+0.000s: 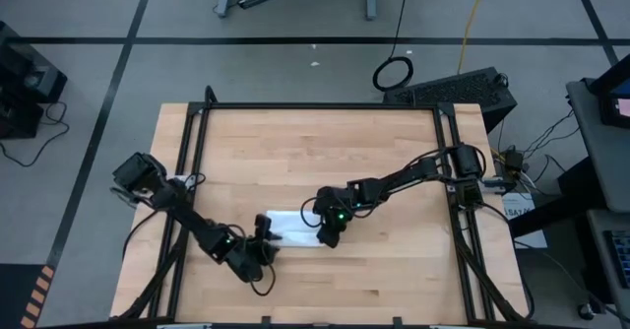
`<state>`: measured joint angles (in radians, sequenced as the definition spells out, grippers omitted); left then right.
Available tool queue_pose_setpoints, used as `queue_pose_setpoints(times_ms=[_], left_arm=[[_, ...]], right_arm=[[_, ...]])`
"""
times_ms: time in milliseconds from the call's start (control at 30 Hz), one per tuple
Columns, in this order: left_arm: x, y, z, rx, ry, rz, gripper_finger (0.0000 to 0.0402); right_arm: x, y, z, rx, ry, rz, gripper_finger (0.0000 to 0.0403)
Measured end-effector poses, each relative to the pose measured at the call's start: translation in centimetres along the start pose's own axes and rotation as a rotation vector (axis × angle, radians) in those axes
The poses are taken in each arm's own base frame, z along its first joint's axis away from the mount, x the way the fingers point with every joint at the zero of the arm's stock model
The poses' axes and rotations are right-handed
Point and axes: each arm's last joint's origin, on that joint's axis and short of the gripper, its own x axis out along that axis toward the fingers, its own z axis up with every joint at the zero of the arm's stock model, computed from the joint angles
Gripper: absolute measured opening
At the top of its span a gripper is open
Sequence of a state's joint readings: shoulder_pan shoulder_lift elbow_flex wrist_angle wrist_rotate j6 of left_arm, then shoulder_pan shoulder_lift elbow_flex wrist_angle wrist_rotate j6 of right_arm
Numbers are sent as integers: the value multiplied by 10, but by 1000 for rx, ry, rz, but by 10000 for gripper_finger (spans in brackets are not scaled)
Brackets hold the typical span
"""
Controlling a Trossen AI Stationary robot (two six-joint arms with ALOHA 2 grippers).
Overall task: Roll towel
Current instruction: Roll the white towel
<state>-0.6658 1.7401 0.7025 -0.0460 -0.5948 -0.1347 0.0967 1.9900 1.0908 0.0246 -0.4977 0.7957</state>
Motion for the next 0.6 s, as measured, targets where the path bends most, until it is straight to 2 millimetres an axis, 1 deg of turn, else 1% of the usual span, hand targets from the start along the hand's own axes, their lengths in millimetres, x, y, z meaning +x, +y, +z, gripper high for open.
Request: queue_pose_setpoints(times_ms=[133,233,300,400,500,600], left_arm=[[4,5,-1,-19,19,-4,142],[6,8,-1,-15,29,-6,137],[8,11,-1,-21,46,-37,136],[12,16,-2,-43,65,-81,129],[15,21,-2,-61,77,-105,96],[17,27,-1,-61,81,-112,36]], right_arm=[[0,1,-1,-12,9,10,8],[0,1,-1,-23,22,24,8],[0,1,-1,-43,22,24,9],[0,1,-1,-76,21,24,19],[0,1,-1,-116,16,16,44],[-1,1,0,-182,1,2,76]])
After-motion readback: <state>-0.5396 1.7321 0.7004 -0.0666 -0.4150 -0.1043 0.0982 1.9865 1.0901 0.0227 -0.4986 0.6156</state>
